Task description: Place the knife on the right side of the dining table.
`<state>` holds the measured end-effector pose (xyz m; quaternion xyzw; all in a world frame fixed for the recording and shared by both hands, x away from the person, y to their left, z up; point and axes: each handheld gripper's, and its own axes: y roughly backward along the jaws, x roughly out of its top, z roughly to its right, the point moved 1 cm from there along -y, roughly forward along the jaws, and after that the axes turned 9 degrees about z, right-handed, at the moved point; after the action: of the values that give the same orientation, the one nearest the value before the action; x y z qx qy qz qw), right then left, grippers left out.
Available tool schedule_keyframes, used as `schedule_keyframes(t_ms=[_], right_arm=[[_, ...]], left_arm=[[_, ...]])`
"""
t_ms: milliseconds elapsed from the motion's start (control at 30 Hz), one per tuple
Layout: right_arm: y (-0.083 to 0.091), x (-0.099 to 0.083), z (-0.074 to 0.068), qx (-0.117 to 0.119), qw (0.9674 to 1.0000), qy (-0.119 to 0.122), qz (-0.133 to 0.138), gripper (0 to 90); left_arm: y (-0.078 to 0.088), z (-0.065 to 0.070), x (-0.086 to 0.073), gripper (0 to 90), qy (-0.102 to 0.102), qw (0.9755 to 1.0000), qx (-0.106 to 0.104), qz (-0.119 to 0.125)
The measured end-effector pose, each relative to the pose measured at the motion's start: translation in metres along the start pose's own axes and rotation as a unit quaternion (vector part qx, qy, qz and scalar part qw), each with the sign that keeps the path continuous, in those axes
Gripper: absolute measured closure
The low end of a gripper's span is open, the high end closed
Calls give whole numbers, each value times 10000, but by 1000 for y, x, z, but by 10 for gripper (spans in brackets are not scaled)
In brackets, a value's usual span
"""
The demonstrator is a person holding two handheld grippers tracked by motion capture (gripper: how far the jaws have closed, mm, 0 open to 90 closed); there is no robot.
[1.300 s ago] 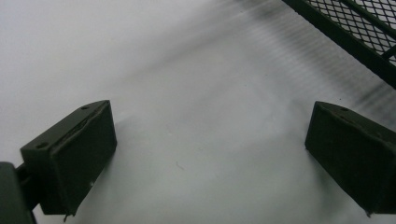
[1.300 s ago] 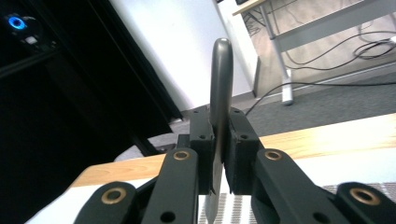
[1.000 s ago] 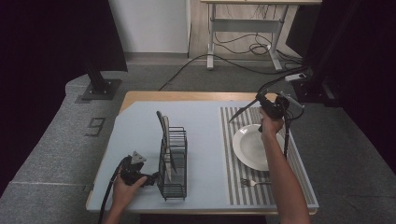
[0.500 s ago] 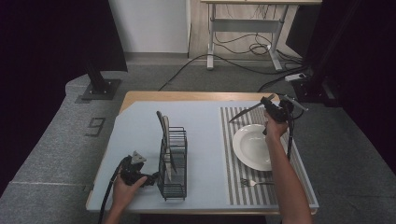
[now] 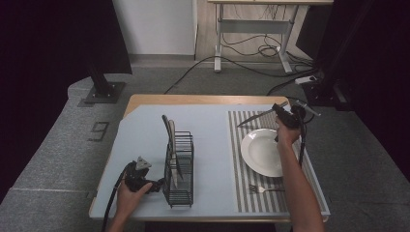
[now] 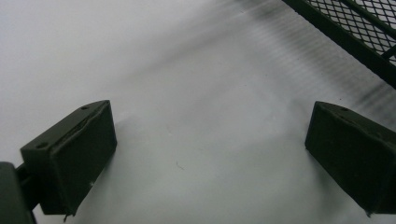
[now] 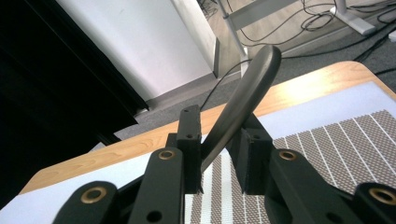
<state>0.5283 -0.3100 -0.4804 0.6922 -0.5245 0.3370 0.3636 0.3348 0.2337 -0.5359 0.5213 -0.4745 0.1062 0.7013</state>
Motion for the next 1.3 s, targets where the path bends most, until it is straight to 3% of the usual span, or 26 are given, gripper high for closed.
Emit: schedule_keyframes(t_ms=[467,733,1300], right_arm=[[-2,-6,14,-252,9992,-230,-183,712],[-3,-8,18,-328,9988,-229,-270,696],[-8,-17,33,-626,9954,-461,-567,650]], left_arm=[[0,0,0,13,4,10000,-1,3],[0,0,0,14,3,10000,-1,-1],[0,0,0,13,2,10000,-2,-3]])
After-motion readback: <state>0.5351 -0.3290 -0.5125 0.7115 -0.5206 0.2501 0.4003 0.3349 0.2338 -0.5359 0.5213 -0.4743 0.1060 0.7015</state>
